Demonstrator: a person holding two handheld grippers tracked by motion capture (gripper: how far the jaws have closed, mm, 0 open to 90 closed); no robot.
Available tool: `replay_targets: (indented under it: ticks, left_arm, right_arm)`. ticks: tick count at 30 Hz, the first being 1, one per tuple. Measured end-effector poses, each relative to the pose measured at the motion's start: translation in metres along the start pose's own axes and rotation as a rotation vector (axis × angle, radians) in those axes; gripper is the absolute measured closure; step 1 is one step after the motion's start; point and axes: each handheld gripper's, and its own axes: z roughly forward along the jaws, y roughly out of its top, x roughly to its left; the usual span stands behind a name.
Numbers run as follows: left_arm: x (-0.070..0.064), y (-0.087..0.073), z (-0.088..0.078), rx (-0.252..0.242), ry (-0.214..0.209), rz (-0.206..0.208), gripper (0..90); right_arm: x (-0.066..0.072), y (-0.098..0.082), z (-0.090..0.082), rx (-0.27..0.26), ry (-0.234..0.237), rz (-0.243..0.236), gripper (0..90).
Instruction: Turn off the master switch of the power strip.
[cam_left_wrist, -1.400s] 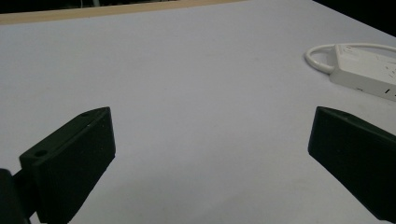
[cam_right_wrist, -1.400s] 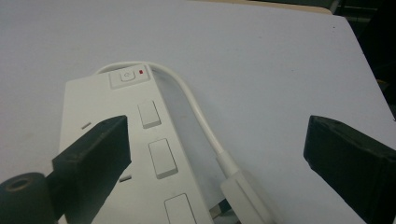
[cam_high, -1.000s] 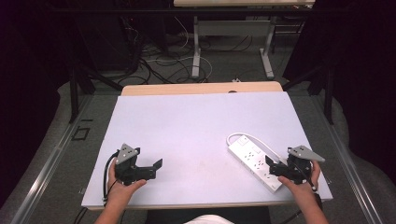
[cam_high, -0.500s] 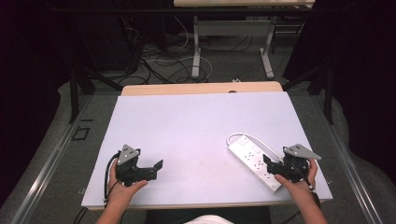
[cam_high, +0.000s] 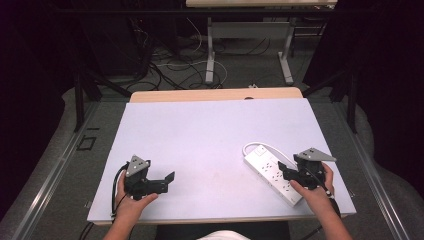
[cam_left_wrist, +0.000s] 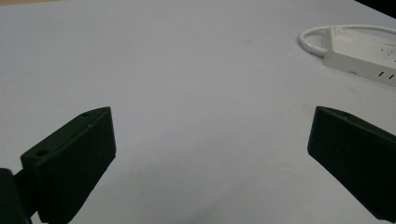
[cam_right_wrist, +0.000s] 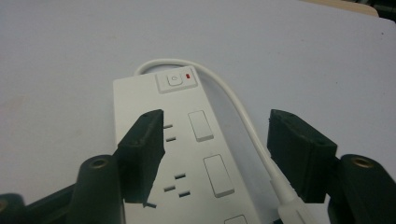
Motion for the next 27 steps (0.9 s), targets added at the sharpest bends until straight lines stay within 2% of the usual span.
replay_targets:
  ticks: [17,24,27]
  left_arm:
    - [0.003,0.0,-0.002,0.001,0.006,-0.011,2.5]
    - [0.004,-0.001,-0.001,0.0,0.01,-0.011,2.6]
    - [0.005,-0.001,-0.001,-0.002,0.01,-0.012,2.9]
  right_arm:
    - [0.0,0.028,0.006,0.077,0.063,-0.059,42.9]
    - [0.001,0.038,0.012,0.111,0.069,-0.123,43.4]
    - [0.001,0.043,0.014,0.123,0.087,-0.115,43.5]
